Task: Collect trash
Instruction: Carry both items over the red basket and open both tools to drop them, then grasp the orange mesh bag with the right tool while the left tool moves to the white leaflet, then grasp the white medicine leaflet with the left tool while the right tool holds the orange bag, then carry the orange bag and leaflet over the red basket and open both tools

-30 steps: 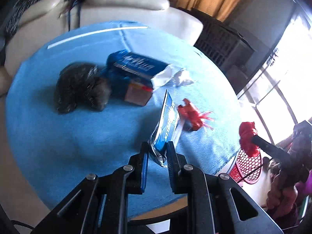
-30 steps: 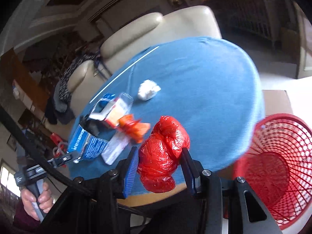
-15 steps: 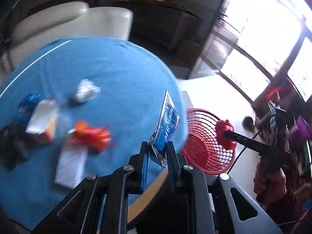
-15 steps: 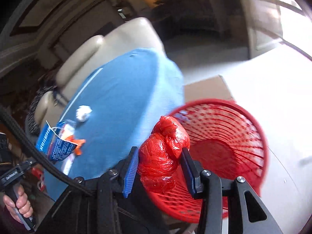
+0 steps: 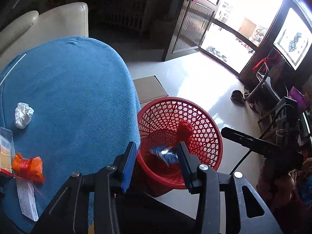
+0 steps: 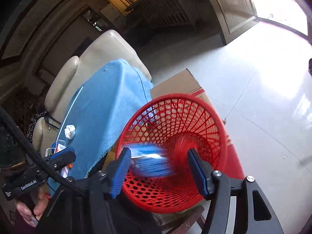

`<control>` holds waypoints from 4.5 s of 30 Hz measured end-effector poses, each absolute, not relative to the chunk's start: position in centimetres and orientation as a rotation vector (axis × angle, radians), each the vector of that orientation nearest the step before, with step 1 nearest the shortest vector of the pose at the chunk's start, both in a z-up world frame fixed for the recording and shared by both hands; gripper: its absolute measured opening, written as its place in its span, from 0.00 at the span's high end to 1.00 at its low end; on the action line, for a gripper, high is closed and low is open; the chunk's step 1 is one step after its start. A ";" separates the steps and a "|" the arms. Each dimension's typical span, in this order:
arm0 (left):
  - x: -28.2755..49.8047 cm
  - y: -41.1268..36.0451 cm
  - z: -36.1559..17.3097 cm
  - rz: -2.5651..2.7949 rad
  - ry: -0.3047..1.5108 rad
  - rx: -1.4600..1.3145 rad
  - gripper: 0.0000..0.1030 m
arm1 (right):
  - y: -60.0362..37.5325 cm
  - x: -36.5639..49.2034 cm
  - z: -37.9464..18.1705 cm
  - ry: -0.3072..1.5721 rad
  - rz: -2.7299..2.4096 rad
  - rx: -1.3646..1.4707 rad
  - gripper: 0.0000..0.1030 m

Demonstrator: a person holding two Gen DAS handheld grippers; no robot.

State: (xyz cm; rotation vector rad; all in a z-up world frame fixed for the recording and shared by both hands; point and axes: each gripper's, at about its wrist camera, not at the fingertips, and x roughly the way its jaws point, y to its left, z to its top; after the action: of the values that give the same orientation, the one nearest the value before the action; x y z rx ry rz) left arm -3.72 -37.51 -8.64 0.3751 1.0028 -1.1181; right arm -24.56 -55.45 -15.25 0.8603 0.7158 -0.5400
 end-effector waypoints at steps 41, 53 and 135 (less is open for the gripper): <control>5.8 -11.3 -10.5 -0.625 0.986 0.089 0.37 | -35.4 9.7 -17.0 0.996 0.256 0.369 0.51; 7.3 -15.7 -12.4 -0.717 1.035 0.159 0.35 | -38.6 4.0 -15.4 0.879 0.157 0.510 0.60; -0.9 -26.8 -5.5 -0.749 0.736 0.442 0.52 | -47.2 -13.1 -12.8 0.655 -0.057 0.779 0.60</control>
State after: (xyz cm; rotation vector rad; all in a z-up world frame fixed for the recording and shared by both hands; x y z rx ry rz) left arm -0.87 -26.81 -5.51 0.4424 0.7362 -0.7493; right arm -13.15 -47.21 -12.80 0.7792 0.6547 -0.0572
